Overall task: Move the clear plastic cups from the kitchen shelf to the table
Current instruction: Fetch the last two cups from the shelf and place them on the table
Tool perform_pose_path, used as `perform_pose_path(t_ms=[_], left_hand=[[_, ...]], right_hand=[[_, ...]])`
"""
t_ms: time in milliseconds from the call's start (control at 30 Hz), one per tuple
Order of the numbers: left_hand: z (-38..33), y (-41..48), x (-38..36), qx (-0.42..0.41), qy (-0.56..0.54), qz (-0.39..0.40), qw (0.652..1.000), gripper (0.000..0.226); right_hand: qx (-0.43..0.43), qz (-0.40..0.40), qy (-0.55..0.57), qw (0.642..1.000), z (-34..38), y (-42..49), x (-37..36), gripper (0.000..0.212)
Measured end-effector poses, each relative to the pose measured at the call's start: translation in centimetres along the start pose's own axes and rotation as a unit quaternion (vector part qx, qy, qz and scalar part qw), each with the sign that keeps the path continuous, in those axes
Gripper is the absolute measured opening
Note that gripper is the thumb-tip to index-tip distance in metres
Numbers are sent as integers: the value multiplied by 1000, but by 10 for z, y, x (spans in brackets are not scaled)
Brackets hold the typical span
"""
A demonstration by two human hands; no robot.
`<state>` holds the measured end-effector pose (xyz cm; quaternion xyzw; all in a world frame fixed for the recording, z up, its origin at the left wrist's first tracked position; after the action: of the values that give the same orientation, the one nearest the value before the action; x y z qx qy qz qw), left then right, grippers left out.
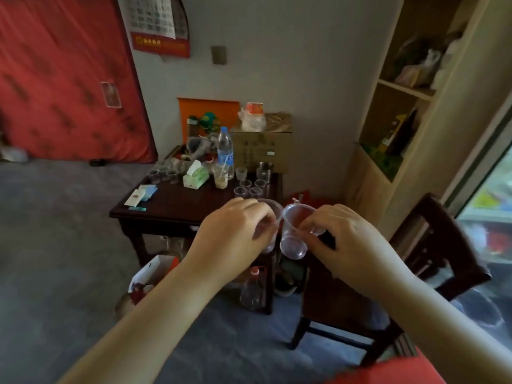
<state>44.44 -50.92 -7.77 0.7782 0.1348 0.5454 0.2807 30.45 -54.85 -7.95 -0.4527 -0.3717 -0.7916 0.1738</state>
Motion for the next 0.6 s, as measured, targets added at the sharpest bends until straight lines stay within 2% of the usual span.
perform_pose_path(t_ms=[267,433,600], left_hand=[[67,39,-54,54,-10,28,998,14],[115,53,-75,89,-17,39,995,16],[172,72,-102,108,-43,50,992,13]], right_hand=[[23,44,49,998,-50,70,-58,14],[49,76,81,993,-62,109,-99,25],[40,93,75,992,-80,153,-144,21]])
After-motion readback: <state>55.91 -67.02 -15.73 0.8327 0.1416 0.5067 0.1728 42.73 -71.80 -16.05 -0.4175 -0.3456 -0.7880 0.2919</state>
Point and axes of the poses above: each hand's wrist, its own y-axis towards the middle knuckle, its own x-axis out of the back of the hand, z = x × y, the point moved 8 cm from there along y, towards the middle knuckle, and after that the axes turned 2 degrees about -x, right-handed, at the moved point
